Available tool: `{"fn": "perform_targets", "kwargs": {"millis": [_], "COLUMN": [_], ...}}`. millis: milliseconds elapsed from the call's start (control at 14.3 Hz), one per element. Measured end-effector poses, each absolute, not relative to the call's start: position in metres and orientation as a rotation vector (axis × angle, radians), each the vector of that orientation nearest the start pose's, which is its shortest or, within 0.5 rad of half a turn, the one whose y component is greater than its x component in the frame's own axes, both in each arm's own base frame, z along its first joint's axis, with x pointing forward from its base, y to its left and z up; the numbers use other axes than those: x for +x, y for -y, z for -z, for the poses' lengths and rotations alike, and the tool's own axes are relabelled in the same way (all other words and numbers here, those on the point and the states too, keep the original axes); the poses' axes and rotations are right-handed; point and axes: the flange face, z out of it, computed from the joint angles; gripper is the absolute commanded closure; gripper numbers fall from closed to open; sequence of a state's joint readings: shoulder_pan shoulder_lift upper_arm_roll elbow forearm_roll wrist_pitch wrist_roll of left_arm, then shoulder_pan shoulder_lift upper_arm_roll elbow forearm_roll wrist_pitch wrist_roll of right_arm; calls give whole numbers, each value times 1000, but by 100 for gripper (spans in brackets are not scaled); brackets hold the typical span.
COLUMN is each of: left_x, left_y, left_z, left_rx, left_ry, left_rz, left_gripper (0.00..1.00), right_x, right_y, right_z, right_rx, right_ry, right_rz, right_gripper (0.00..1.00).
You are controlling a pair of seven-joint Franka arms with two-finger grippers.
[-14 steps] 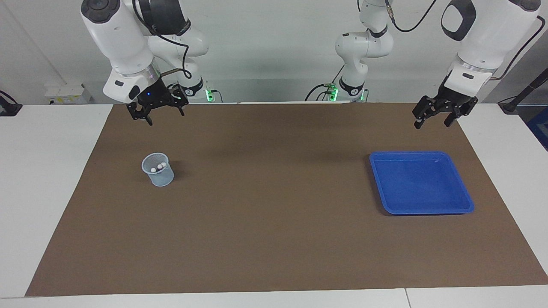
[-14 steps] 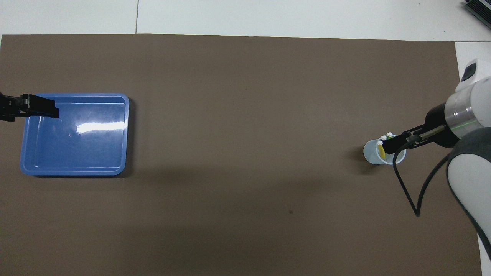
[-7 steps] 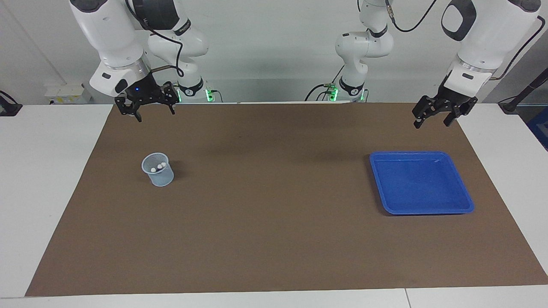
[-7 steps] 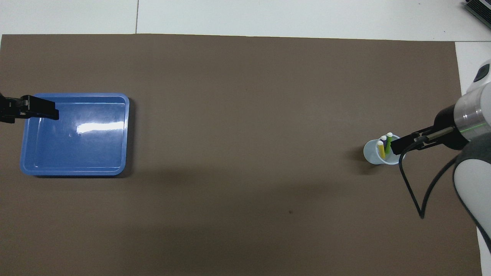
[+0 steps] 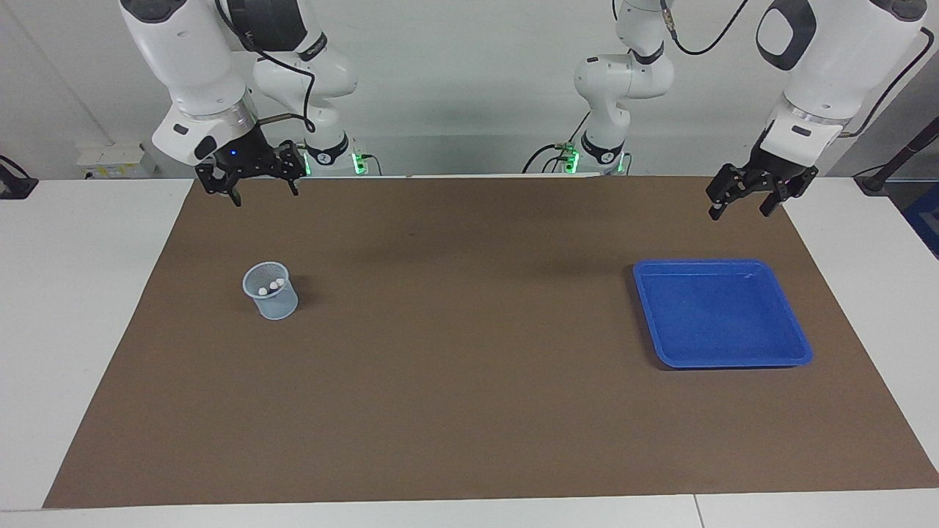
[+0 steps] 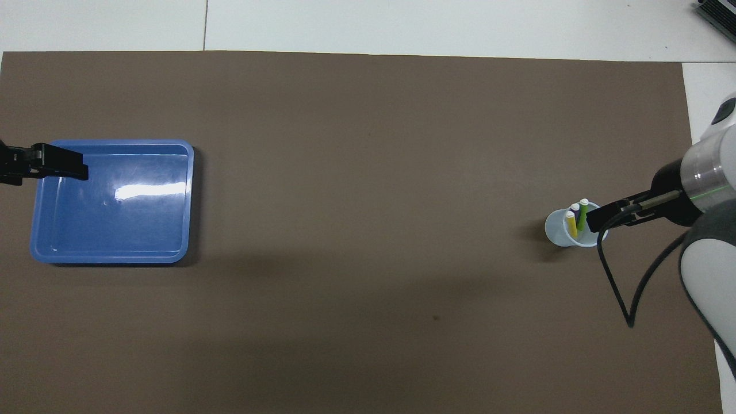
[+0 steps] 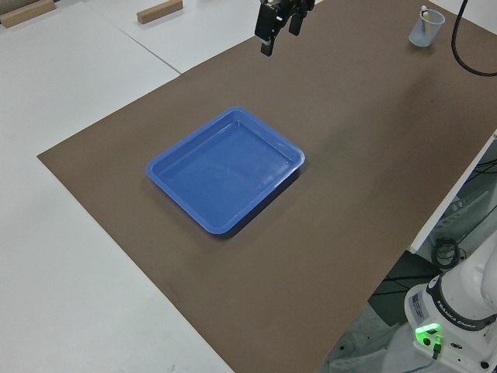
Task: Transfer and insert pens with both arms
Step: 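Open the right gripper and draw it back from the cup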
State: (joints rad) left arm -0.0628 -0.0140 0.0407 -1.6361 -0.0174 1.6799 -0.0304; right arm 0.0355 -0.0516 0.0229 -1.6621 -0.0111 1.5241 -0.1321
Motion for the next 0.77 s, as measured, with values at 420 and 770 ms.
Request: {"fn": "perform_targets", "kwargs": {"millis": [420,770], "left_x": [560,560], "left_y": [14,14], "left_z": [-611,-611], "left_rx": [-3160,-3160], "left_ry": [15,15], "left_rz": [90,90], "left_gripper": [0,0], "right_x": [529,529], "right_y": [-6,-8], "right_z": [-615,-615], "right_rx": [-3136,-3137], "right_ry": [230,220], "right_rz": [-130,-130], "right_gripper": [0,0]}}
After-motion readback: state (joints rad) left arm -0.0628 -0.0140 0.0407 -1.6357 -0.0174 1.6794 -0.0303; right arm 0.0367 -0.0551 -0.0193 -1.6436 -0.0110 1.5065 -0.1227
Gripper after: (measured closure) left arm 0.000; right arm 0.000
